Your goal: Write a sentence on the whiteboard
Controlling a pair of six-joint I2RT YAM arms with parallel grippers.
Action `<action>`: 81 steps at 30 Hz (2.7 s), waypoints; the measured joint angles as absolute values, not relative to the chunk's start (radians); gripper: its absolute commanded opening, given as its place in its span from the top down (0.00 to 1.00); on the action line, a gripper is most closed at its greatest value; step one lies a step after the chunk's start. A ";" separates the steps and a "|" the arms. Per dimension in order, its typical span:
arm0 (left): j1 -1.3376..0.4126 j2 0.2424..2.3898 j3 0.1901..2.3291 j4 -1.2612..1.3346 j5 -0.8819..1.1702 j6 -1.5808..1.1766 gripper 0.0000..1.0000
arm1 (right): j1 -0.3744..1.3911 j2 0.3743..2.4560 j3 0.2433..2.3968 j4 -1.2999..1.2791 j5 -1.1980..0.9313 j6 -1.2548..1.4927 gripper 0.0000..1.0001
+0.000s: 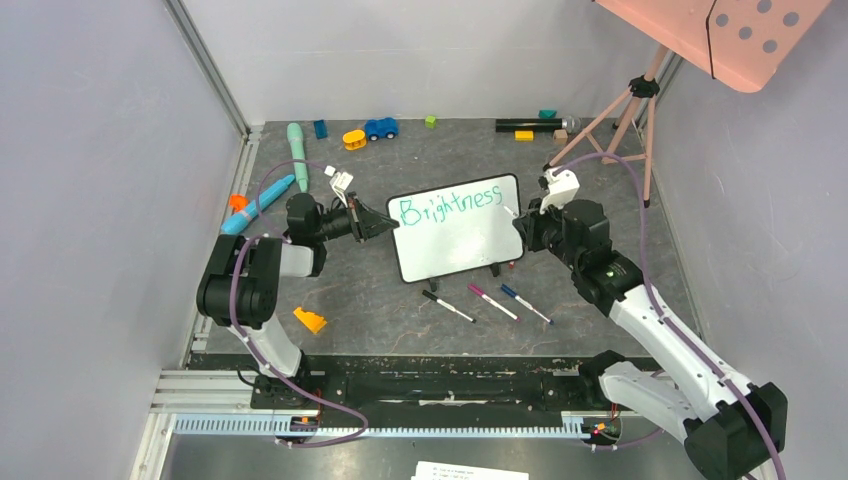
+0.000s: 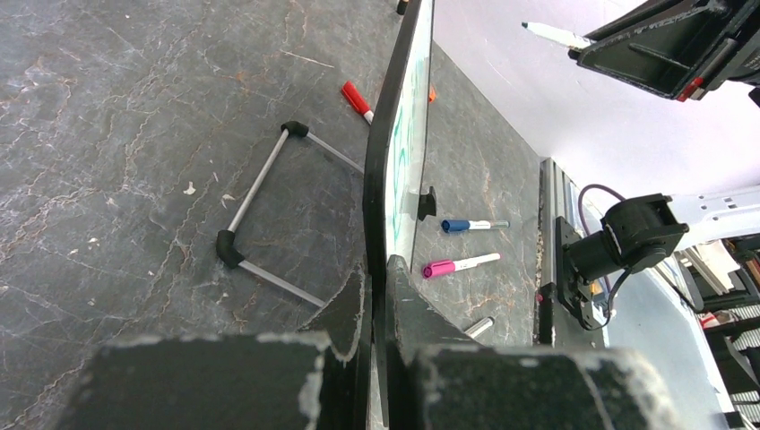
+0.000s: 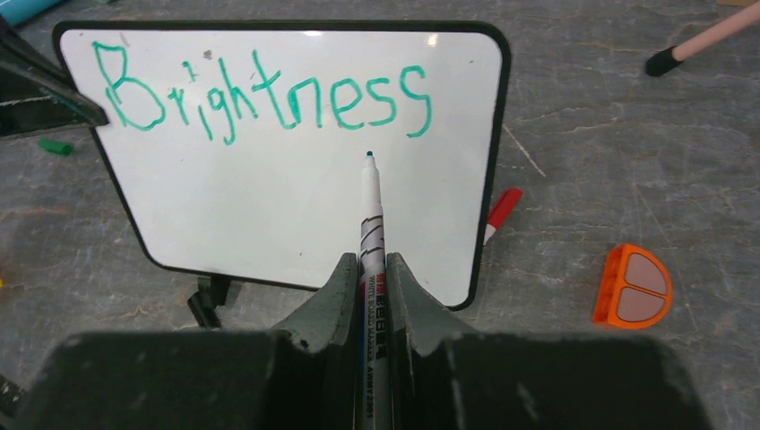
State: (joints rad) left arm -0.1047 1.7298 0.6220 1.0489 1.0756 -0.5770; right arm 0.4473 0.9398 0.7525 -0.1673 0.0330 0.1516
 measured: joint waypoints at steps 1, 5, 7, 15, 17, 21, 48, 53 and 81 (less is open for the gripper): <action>-0.105 1.731 0.622 1.054 1.076 -0.577 0.98 | 0.447 0.940 0.750 -0.167 0.020 0.154 1.00; -0.107 1.739 0.619 1.085 1.079 -0.583 0.98 | 0.447 0.940 0.728 -0.154 -0.061 0.155 1.00; -0.107 1.739 0.612 1.105 1.079 -0.588 0.98 | 0.449 0.940 0.715 -0.144 -0.088 0.155 1.00; -0.107 1.739 0.598 1.148 1.079 -0.601 0.98 | 0.499 0.944 0.702 -0.101 -0.104 0.145 1.00; -0.107 1.739 0.595 1.156 1.079 -0.603 0.98 | 0.526 0.945 0.702 -0.090 -0.090 0.137 1.00; -0.107 1.740 0.593 1.163 1.079 -0.606 0.98 | 0.611 0.965 0.702 -0.065 -0.039 0.119 1.00; -0.097 1.772 0.581 1.256 1.087 -0.661 0.98 | 0.941 1.348 0.866 0.029 0.260 0.077 1.00; -0.095 1.774 0.578 1.270 1.091 -0.667 0.98 | 0.948 1.386 0.867 0.047 0.259 0.076 1.00; -0.095 1.774 0.577 1.278 1.094 -0.669 0.98 | 0.954 1.478 0.920 0.083 0.294 0.055 1.00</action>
State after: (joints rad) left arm -0.0948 1.7741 0.5766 1.2778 1.0943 -0.6689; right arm 0.9539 1.4784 0.9199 0.0826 0.2939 0.0551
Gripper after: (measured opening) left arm 0.052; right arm 0.131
